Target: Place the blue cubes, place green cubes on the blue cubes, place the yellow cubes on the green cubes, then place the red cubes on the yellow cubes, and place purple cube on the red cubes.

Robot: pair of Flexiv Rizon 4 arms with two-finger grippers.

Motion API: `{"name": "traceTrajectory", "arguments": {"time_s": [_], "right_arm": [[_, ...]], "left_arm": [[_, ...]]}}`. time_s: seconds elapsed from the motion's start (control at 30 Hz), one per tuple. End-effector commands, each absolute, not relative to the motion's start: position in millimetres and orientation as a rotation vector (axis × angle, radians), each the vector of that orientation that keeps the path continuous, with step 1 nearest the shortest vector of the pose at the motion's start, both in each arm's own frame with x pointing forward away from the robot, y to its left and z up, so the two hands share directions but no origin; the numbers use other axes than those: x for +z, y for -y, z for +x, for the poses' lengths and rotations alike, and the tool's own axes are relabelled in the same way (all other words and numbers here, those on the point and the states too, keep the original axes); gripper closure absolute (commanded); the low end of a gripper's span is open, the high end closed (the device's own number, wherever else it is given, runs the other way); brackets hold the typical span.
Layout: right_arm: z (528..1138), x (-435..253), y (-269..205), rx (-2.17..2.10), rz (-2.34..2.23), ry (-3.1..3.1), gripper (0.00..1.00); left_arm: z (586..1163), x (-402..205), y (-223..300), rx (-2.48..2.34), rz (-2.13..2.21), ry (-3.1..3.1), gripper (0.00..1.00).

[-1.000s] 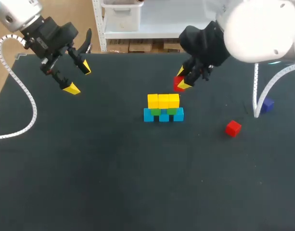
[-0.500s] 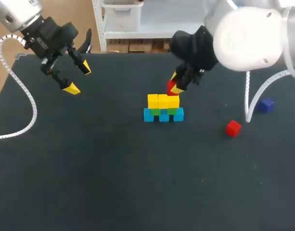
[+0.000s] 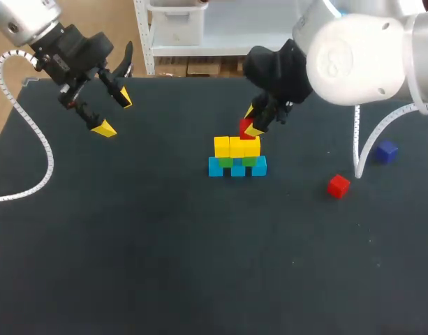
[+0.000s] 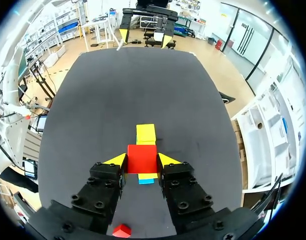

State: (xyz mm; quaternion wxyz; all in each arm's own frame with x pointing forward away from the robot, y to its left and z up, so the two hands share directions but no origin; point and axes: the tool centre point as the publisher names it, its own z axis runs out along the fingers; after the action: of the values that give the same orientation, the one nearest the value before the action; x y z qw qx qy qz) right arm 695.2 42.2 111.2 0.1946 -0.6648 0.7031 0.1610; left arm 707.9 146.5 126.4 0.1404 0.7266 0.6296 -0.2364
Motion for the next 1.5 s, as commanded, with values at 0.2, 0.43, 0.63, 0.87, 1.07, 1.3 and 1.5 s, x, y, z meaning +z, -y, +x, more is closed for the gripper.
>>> {"name": "traceTrajectory", "arguments": {"time_s": [0.2, 0.43, 0.63, 0.87, 1.07, 1.3, 1.5], "right_arm": [[698, 112, -46, 0.457, -1.867, -1.967, 1.00], [699, 111, -51, 0.463, -1.872, -1.961, 1.00], [699, 110, -54, 0.470, -1.878, -1.958, 1.00], [700, 110, -55, 0.471, -1.878, -1.956, 1.00], [700, 110, -55, 0.474, -1.875, -1.955, 1.00], [700, 110, -55, 0.477, -1.874, -1.952, 1.00], [700, 110, -55, 0.479, -1.875, -1.951, 1.00]], "left_arm": [[708, 126, -147, -0.681, 2.101, -1.817, 0.00], [708, 126, -147, -0.681, 2.101, -1.817, 0.00], [708, 126, -147, -0.681, 2.101, -1.817, 0.00], [708, 126, -147, -0.681, 2.101, -1.817, 0.00], [708, 126, -147, -0.681, 2.101, -1.817, 0.00], [708, 126, -147, -0.681, 2.101, -1.817, 0.00], [708, 126, -147, -0.681, 2.101, -1.817, 0.00]]}}
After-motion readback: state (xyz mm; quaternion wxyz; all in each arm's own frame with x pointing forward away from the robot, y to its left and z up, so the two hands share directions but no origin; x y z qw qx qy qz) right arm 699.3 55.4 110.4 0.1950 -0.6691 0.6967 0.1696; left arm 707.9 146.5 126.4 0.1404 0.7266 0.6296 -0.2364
